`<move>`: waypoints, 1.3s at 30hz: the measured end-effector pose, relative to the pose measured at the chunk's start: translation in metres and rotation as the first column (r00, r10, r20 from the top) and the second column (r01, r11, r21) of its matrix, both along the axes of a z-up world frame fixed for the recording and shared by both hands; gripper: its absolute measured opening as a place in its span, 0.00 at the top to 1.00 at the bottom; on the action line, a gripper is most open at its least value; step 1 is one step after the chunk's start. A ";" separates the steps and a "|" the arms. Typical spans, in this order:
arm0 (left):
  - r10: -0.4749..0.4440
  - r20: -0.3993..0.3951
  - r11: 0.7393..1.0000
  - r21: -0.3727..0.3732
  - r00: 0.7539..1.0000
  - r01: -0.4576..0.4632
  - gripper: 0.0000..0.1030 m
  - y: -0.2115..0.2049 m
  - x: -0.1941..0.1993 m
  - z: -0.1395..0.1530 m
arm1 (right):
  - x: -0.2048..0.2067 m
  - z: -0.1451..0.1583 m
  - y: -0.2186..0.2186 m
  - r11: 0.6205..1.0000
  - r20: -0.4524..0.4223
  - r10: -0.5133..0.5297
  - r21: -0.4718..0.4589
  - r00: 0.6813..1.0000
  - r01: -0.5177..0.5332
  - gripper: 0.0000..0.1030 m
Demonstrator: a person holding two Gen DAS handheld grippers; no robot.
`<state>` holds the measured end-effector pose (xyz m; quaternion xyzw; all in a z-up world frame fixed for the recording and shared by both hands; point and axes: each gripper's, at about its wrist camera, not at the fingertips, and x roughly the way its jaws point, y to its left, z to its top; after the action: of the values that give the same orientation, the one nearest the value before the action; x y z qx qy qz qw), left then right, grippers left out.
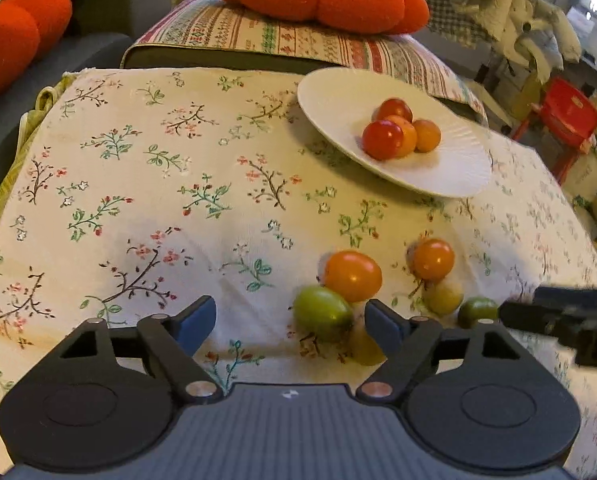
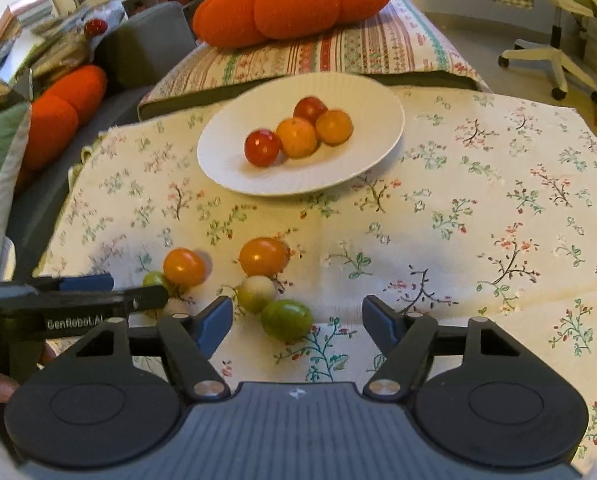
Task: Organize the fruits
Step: 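Grasp a green tomato with the left tool while the right tool grasps another green tomato, then carry both green tomatoes onto the white plate and open both tools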
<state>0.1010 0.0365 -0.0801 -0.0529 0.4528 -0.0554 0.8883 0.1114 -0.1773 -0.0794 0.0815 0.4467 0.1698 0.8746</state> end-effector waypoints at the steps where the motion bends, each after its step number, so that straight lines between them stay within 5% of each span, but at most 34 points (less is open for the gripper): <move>1: 0.002 0.000 1.000 0.000 1.000 -0.002 0.42 0.000 0.001 0.000 | 0.001 -0.002 0.002 1.000 -0.006 0.003 -0.009 1.000 -0.003 0.37; 12: 0.012 0.013 0.999 0.029 1.000 -0.012 0.63 -0.003 0.004 -0.006 | 0.006 -0.018 0.020 0.996 -0.019 0.035 -0.079 0.999 -0.036 0.51; 17: 0.022 0.024 0.999 0.049 0.999 -0.024 0.94 -0.002 0.004 -0.005 | 0.005 -0.021 0.025 0.992 -0.012 0.049 -0.114 0.999 -0.050 0.70; 32: 0.012 0.020 0.996 0.091 1.000 -0.014 0.95 -0.007 0.003 -0.005 | 0.003 -0.005 0.016 0.997 0.022 0.029 -0.068 0.999 -0.027 0.71; 39: 0.037 0.027 0.999 0.017 0.999 -0.038 0.95 0.004 0.001 0.007 | 0.004 0.006 0.004 1.000 0.041 0.001 -0.008 0.999 -0.001 0.71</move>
<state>0.1019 0.0409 -0.0732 -0.0528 0.4402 -0.0353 0.8956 0.1149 -0.1731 -0.0737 0.0744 0.4292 0.1701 0.8839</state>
